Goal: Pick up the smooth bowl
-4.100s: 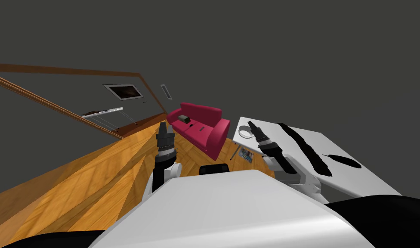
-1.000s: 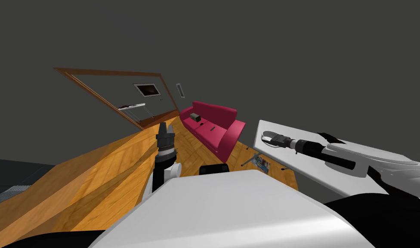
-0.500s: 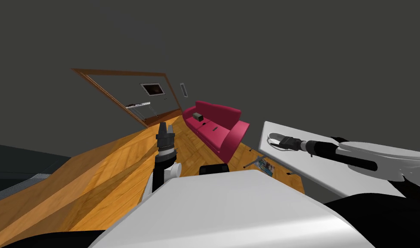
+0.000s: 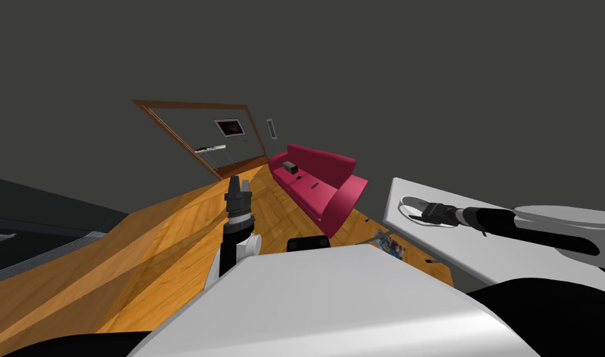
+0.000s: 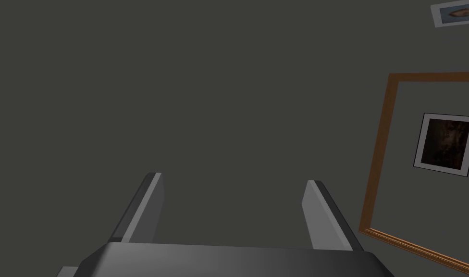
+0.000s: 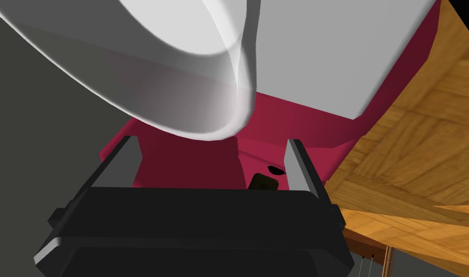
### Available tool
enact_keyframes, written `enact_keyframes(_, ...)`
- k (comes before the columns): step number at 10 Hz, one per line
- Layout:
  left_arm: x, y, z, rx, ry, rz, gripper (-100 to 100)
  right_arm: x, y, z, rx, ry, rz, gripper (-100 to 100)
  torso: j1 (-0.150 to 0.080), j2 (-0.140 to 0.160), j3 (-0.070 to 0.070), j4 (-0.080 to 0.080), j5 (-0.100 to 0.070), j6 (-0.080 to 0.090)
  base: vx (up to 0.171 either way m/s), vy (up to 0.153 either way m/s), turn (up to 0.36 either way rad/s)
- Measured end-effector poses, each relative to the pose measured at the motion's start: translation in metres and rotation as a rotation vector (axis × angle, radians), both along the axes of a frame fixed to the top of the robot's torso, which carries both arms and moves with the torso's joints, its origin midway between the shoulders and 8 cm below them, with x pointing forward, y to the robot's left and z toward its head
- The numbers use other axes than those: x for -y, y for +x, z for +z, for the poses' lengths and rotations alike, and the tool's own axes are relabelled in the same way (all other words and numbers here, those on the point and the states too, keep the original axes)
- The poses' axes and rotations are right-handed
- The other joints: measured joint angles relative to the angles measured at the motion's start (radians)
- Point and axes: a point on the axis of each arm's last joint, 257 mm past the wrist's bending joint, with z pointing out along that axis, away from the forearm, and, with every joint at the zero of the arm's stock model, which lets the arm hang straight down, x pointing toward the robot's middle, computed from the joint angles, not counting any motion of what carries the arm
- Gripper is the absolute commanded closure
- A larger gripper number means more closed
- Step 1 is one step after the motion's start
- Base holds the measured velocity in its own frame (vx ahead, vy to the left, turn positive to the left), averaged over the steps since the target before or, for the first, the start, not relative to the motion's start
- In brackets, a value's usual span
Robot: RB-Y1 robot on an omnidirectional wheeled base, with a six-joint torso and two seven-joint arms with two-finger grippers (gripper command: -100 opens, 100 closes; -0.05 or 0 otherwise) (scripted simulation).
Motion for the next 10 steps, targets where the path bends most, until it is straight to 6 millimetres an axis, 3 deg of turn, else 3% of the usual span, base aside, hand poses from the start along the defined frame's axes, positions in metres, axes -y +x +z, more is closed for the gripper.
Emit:
enact_keyframes(5,0.0,0.0,0.0,0.0,0.0,0.0,0,0.029,-0.04,-0.005,-0.1,-0.062,-0.027,-100,-0.002,0.0,0.0,0.0,-0.001,0.0,0.009,0.024,0.079)
enact_keyframes(9,0.0,0.0,0.0,0.0,0.0,0.0,0,0.051,-0.085,-0.015,-0.209,-0.096,-0.06,-100,-0.002,0.001,0.001,0.0,-0.001,0.0,0.007,0.019,0.05)
enact_keyframes(10,0.0,0.0,0.0,0.0,0.0,0.0,0,0.051,-0.086,-0.016,-0.211,-0.096,-0.06,0,-0.002,0.001,0.001,0.0,-0.001,0.0,0.0,0.0,0.0)
